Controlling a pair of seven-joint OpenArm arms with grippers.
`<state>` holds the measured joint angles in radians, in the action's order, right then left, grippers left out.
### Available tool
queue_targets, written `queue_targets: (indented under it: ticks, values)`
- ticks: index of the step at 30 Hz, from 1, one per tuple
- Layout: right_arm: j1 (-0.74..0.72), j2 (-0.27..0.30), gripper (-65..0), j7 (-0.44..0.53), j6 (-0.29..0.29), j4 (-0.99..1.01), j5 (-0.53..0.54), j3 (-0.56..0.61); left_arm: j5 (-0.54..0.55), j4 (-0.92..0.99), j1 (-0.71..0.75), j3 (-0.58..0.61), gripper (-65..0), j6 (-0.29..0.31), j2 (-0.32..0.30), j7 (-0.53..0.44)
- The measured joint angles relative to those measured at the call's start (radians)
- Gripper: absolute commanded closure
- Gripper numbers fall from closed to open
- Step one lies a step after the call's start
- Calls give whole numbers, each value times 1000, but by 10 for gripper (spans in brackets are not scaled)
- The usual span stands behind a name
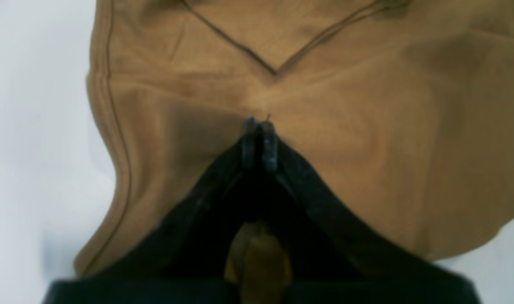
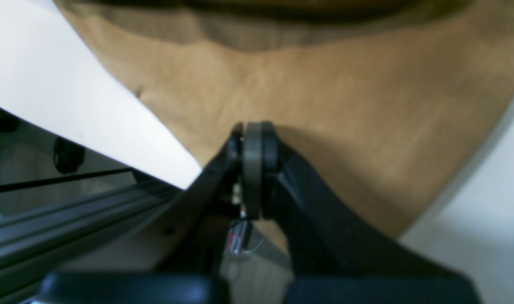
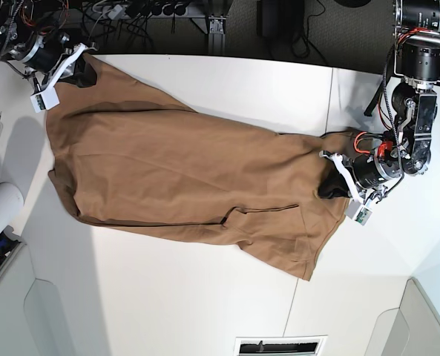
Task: Layout the t-shirt on the table in an organized manner, then fold the t-shirt properly
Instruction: 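Hold the shirt with the right gripper and drag the left gripper along the hem, then release with the left gripper and regrasp the shirt edge nearby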
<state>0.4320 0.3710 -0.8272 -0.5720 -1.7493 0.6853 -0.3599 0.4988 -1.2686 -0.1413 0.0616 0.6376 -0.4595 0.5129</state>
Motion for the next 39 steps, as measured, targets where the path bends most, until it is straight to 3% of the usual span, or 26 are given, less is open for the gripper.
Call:
queue_targets:
  ticks: [7,14,30,33,39]
  values:
    - [3,0,0,-2,0,0,-1,0,-27,229,-98,-3,0,16,2,-105]
    - [14,0,0,-6,0,0,0,0,-53,428,-253,-4,0,14,0,-102]
    - [131,-2,0,-12,-9,-5,70,0,-121,448,-305,-3,0,-21,35,-88]
    - [167,3,0,-57,-10,-2,34,0,-125,448,-308,-3,0,-24,38,-91]
    - [171,3,0,-57,-8,2,40,0,-129,449,-354,-3,0,-28,47,-72]
